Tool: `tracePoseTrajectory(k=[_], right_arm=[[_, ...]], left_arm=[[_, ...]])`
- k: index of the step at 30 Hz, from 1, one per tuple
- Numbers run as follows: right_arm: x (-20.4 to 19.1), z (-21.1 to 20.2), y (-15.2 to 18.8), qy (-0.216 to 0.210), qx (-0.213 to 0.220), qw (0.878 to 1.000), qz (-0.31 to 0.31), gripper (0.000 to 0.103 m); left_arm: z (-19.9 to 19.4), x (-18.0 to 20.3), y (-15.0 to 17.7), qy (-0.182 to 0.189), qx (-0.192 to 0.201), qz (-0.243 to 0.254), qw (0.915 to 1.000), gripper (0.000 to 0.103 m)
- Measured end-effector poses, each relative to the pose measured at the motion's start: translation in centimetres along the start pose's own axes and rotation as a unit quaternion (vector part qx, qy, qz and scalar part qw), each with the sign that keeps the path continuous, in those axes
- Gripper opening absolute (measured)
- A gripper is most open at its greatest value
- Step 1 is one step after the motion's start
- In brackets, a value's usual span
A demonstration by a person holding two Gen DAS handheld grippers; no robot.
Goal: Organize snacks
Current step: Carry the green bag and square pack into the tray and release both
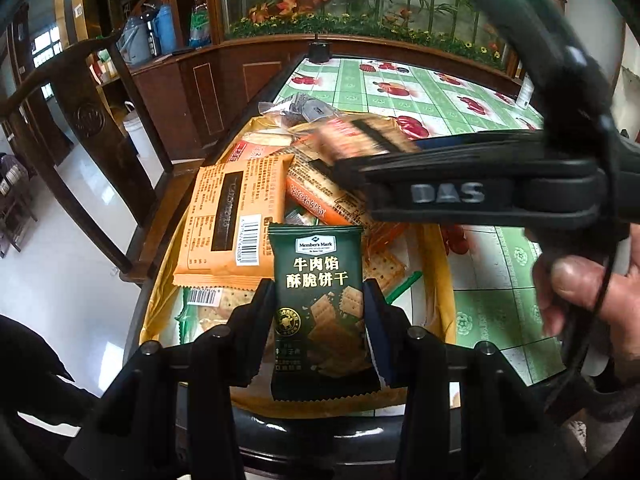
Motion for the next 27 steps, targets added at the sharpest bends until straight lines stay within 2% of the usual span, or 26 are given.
tracePoseTrajectory(k=[6,8,11,15,19,21,23,27], right_arm=[[-1.5,1.3,0.5,-0.018,-0.004,1.000,-0.012,0.070],[-1.6,1.0,0.7,-0.021,-0.001,1.000,-0.012,0.072],[-1.3,0.0,0.4,-0.033,0.012,0.999,0.003,0.081],[-1.0,-1.3,0.0,-0.031,0.031,0.999,0.007,0.082],[-0.5,-1.5,0.2,-0.024,0.034,0.999,0.012,0.082],[-0.4,-2.4,0.3,-0.023,0.049,0.998,0.014,0.082],[-0.2,-3.2,0.2,-0.016,0.060,0.998,0.012,0.082],[0.7,-5.0,-0.3,0.005,0.085,0.996,0.014,0.082]], left_arm=[[1.0,0.3,0.5,0.003,-0.007,-0.004,1.0000,0.046],[0.8,0.4,0.4,-0.004,0.000,0.000,1.0000,0.046],[0.9,0.3,0.3,-0.002,0.001,-0.011,0.9999,0.047],[0.8,0.4,0.4,-0.015,0.006,-0.009,0.9998,0.051],[0.6,0.6,0.3,-0.027,0.016,-0.008,0.9995,0.075],[0.0,0.8,0.2,-0.034,0.025,-0.002,0.9991,0.075],[-0.4,1.0,0.0,-0.038,0.031,0.004,0.9988,0.081],[-1.3,1.5,-0.7,-0.039,0.046,0.008,0.9982,0.082]])
Point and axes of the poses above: each gripper's, at about its wrist camera, not at the fingertips, and z roughly the way its jaws point, x to its right, y to its underside, the point moved 10 cm from there along z, roughly the way its jaws point, and after that the axes turned 1 degree about -x, right-handed, at the moved point
